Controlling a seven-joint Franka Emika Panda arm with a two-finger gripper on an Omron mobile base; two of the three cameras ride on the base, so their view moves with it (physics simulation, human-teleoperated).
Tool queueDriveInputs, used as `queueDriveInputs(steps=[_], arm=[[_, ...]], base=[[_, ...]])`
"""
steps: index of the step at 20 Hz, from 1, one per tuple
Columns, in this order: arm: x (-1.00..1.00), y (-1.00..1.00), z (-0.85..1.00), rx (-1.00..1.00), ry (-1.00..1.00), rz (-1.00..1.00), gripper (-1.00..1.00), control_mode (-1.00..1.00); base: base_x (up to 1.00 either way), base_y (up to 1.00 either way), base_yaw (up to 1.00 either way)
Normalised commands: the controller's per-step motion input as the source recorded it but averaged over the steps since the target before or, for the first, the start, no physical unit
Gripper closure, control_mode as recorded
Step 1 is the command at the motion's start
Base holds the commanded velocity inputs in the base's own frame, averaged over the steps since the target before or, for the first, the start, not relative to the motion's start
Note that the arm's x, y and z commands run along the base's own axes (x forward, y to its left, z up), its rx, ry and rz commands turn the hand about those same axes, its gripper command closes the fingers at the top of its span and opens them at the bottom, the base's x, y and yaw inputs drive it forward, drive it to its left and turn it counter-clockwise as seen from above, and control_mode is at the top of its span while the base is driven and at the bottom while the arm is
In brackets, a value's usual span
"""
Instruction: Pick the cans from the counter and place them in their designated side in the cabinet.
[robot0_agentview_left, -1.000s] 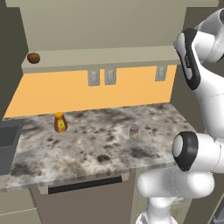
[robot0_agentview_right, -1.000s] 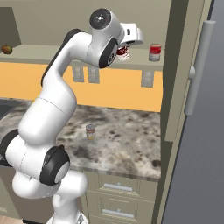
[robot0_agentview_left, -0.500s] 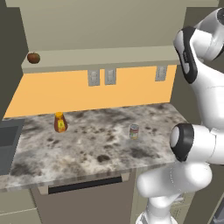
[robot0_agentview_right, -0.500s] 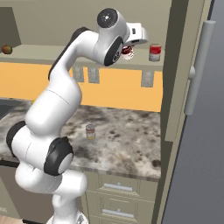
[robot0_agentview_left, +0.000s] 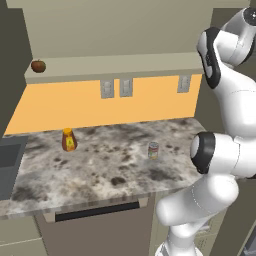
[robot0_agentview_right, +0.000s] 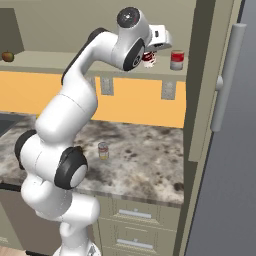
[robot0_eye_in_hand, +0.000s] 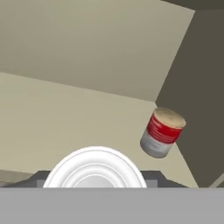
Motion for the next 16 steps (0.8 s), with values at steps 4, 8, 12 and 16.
queueDriveInputs(steps=[4,8,12,16], arm=[[0.19,-0.05,0.00,0.00,0.04,0.00,1.00,-1.00],[0.15,-0.09,0.00,0.00,0.04,0.00,1.00,-1.00],[0.13,-0.08,0.00,0.00,0.03,0.00,1.00,-1.00],[0.11,-0.04,0.00,0.00,0.03,0.00,1.00,-1.00]], base=[[0.00,0.00,0.00],[0.00,0.00,0.00],[0.00,0.00,0.00],[0.00,0.00,0.00]])
